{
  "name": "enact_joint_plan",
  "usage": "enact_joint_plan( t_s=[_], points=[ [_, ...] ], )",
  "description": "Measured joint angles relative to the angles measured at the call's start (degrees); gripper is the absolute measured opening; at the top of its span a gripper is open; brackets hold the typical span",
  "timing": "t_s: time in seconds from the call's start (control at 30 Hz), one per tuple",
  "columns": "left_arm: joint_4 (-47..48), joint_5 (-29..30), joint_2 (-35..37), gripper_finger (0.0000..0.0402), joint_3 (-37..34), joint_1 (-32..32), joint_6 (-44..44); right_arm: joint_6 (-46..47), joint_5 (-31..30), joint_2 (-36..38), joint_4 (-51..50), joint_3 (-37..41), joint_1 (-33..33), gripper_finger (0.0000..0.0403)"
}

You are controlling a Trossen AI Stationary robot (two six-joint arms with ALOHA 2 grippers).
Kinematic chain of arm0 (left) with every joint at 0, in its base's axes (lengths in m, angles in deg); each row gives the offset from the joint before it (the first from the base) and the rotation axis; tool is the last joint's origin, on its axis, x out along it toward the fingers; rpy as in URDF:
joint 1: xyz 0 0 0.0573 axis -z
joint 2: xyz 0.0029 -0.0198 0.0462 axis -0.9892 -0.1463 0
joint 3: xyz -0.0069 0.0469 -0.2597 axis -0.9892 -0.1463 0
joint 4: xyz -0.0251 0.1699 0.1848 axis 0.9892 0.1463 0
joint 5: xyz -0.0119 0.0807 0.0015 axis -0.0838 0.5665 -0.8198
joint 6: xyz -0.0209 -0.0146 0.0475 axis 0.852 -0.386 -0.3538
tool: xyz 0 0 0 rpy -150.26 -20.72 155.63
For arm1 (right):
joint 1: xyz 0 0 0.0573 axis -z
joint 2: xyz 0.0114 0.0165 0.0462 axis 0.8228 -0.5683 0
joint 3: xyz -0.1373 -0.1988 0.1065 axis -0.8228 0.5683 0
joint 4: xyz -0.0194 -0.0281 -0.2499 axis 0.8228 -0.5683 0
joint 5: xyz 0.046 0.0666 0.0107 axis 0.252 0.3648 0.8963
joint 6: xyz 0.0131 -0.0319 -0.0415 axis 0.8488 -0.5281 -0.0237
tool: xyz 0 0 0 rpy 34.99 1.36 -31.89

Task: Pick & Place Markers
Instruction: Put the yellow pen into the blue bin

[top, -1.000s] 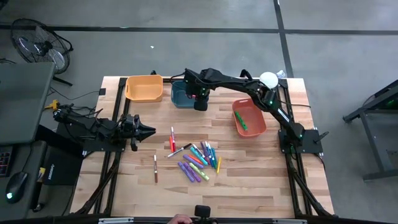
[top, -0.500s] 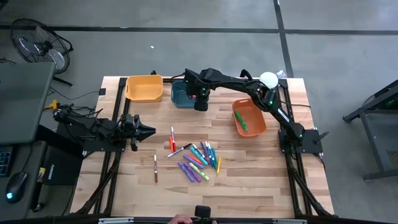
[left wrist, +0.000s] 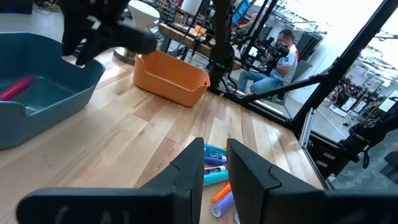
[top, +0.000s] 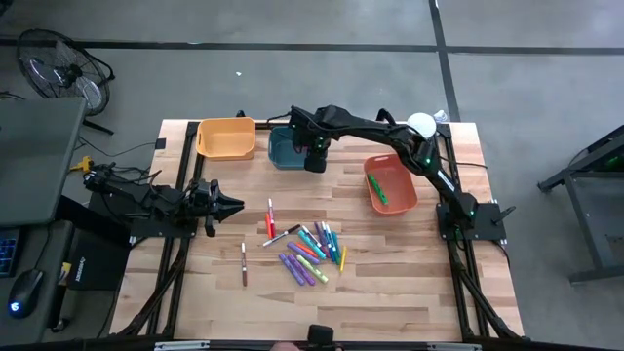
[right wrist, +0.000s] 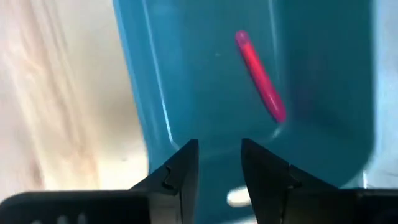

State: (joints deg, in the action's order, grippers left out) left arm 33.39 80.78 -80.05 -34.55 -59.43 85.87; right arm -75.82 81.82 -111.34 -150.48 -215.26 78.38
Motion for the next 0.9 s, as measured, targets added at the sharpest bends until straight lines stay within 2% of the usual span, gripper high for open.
enact_joint_plan(
  t_s=[0.13, 0.5, 0.9],
  points=[
    [0.02, 0.0, 0.0, 0.0067, 0.02, 0.0, -0.01, 6.88, -1.34, 2.0, -2.23, -0.02, -0.93, 0.0114],
    [0.0, -0.01, 0.0, 0.0067, 0.0, 0.0, -0.01, 36.05, -3.45, 6.94, -13.33, -0.05, -6.55, 0.0115],
    [0.0, -0.01, 0.0, 0.0067, 0.01, 0.0, 0.0, 51.39, -6.32, 7.52, -24.36, -0.05, -15.15, 0.0115]
  ],
)
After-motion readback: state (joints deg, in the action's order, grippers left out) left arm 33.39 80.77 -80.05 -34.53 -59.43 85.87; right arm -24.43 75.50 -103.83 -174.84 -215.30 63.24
